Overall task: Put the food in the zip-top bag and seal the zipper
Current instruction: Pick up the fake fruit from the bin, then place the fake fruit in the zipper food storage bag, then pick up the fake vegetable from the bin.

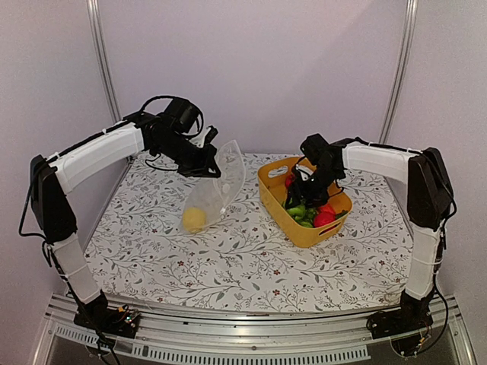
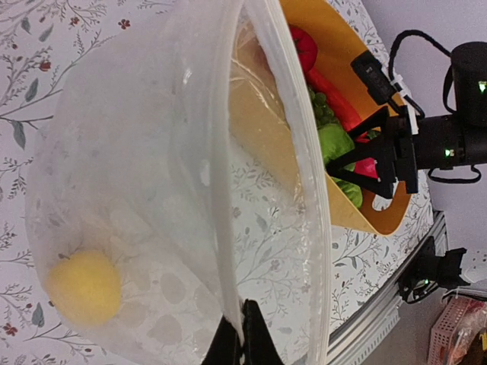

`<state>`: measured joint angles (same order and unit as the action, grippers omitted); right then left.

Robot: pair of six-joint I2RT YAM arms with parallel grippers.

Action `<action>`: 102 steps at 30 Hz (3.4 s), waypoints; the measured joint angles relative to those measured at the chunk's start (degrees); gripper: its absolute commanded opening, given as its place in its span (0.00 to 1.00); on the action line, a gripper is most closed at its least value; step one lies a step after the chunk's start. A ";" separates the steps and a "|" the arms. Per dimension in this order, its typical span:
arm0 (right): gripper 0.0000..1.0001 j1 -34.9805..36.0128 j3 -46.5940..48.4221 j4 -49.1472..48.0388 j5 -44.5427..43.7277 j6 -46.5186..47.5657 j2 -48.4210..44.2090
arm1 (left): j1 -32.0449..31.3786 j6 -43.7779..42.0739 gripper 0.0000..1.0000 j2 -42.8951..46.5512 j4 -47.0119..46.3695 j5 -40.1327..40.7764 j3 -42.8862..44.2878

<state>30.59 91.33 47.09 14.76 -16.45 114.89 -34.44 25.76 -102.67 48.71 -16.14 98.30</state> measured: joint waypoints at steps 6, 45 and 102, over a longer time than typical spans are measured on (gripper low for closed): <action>0.51 -0.39 4.52 1.60 -1.27 0.48 -5.22 | 0.00 -0.04 0.00 0.00 0.02 -0.02 -0.15; 0.50 10.86 9.03 -23.85 19.76 -10.40 -2.38 | 0.04 0.00 0.00 -0.11 0.20 -1.11 -0.81; 0.86 0.09 7.54 3.02 -6.78 0.46 -12.35 | -0.33 -0.87 0.00 -1.70 0.26 -2.01 -0.55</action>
<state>30.68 98.87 50.11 7.99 -15.99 102.54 -34.76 24.88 -104.38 48.97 -18.15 97.76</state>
